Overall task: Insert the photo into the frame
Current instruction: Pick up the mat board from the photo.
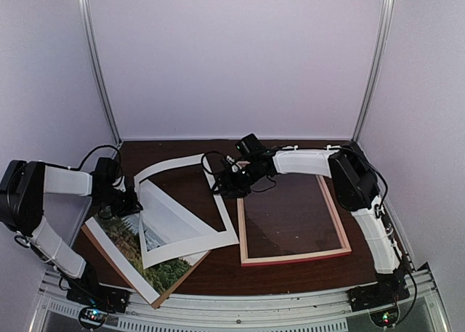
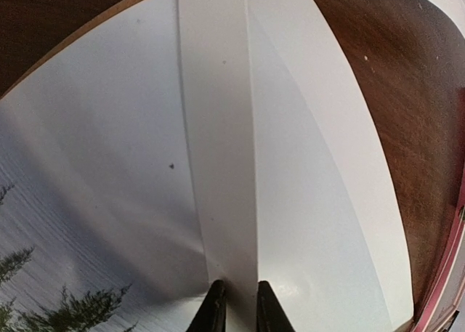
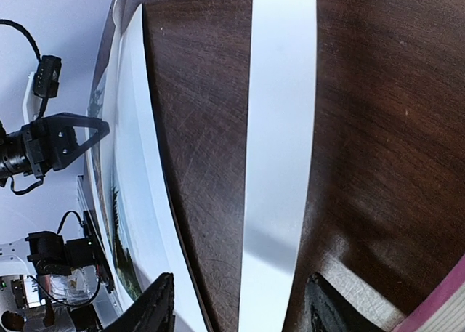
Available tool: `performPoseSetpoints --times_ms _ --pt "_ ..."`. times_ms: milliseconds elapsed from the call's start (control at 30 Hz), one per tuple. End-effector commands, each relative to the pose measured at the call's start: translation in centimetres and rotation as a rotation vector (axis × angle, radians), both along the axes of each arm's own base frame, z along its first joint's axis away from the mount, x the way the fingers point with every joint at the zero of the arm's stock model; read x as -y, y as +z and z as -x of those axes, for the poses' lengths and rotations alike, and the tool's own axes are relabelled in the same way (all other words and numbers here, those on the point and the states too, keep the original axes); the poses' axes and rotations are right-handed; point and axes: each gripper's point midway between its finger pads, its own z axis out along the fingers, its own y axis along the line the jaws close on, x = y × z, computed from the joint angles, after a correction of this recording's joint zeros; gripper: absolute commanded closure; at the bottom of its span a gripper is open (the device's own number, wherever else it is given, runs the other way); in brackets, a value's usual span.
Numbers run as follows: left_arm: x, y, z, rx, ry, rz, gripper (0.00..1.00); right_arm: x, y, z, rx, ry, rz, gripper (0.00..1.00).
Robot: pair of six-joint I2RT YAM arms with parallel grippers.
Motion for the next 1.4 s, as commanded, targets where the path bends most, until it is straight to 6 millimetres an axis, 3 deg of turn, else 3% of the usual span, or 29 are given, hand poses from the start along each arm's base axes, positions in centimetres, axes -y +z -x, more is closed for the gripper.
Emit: performPoseSetpoints --times_ms 0,333,1367 --pt "0.6 -1.8 1.7 -0.079 -0.011 0.019 0.86 -0.7 0.6 -0.7 0.002 0.007 -0.048 0.4" --pt "0.6 -1.8 1.8 -0.08 -0.011 0.023 0.86 -1.5 0.7 -0.2 -0.036 0.03 -0.123 0.5" --pt "0.2 -1.1 1.7 -0.059 -0.008 -0.004 0.8 -0.7 5.4 -0.1 0.002 0.029 -0.214 0.93"
